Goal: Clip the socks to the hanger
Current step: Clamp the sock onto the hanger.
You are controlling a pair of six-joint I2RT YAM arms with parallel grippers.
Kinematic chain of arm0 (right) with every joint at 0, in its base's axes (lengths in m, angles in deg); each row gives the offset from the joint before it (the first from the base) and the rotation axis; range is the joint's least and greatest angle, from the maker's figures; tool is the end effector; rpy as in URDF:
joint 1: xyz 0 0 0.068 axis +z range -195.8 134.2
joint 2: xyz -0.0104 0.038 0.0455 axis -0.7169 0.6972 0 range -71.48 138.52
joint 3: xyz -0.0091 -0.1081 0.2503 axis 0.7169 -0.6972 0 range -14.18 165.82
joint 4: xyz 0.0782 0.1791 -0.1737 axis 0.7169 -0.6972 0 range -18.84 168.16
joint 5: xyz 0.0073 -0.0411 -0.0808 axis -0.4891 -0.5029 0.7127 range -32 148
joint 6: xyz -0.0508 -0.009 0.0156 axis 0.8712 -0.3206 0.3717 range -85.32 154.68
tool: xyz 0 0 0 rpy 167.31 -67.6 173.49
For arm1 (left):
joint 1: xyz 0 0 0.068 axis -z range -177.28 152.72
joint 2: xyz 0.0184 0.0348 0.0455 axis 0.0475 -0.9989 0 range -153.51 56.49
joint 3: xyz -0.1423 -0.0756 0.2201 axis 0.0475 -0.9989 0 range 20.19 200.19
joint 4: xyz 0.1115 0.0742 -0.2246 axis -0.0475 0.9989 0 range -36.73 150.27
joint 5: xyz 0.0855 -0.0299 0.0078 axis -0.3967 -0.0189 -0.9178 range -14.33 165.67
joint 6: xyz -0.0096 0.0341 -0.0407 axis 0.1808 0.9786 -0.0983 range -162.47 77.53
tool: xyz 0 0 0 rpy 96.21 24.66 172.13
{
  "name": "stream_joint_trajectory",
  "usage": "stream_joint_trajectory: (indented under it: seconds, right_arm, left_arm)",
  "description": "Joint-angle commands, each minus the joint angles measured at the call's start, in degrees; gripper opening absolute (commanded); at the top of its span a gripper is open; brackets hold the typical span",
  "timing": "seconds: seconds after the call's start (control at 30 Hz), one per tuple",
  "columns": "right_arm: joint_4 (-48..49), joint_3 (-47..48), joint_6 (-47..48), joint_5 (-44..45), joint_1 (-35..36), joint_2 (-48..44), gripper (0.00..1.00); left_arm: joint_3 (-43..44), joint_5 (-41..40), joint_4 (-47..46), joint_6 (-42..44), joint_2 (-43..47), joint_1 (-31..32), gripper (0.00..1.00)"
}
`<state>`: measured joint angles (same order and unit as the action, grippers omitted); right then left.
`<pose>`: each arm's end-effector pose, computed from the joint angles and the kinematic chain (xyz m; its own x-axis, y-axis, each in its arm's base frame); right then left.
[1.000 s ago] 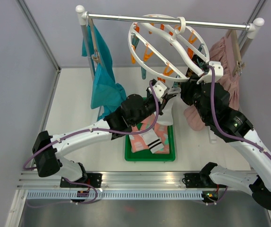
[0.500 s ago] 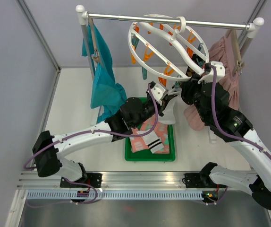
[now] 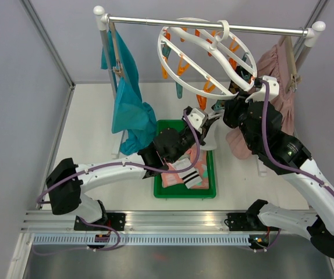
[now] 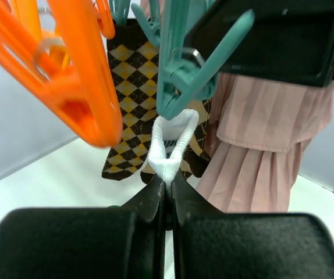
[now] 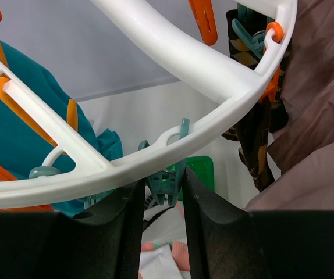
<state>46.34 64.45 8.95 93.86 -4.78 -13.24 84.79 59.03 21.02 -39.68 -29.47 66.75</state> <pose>0.1575 0.1093 0.4592 -0.1774 0.3120 -0.9334 -0.0240 0.9468 0.3210 0.1658 -0.3171 0.3639 0.1186 -0.1372 -0.9834 0.7333 0.6799 -0.0064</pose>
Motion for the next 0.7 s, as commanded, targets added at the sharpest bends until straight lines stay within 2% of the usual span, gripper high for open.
stream_joint_trajectory:
  seconds: [0.0, 0.07, 0.33, 0.67]
  right_arm:
    - [0.96, -0.14, -1.6, 1.76, -0.15, 0.21, 0.0]
    - [0.88, 0.03, -1.69, 1.67, -0.15, 0.38, 0.0]
    - [0.52, 0.03, -2.47, 1.67, -0.15, 1.35, 0.0]
    - [0.0, -0.41, -3.18, 2.37, -0.15, 2.32, 0.0]
  left_arm:
    - [-1.14, -5.41, -7.9, 0.64, -1.85, 1.8, 0.02]
    - [-2.02, -9.36, -11.95, 1.17, -2.9, 2.59, 0.02]
    - [0.09, -16.74, -16.53, 3.01, -6.77, 4.17, 0.02]
    - [2.37, -18.42, -18.81, 4.15, -8.53, 5.23, 0.02]
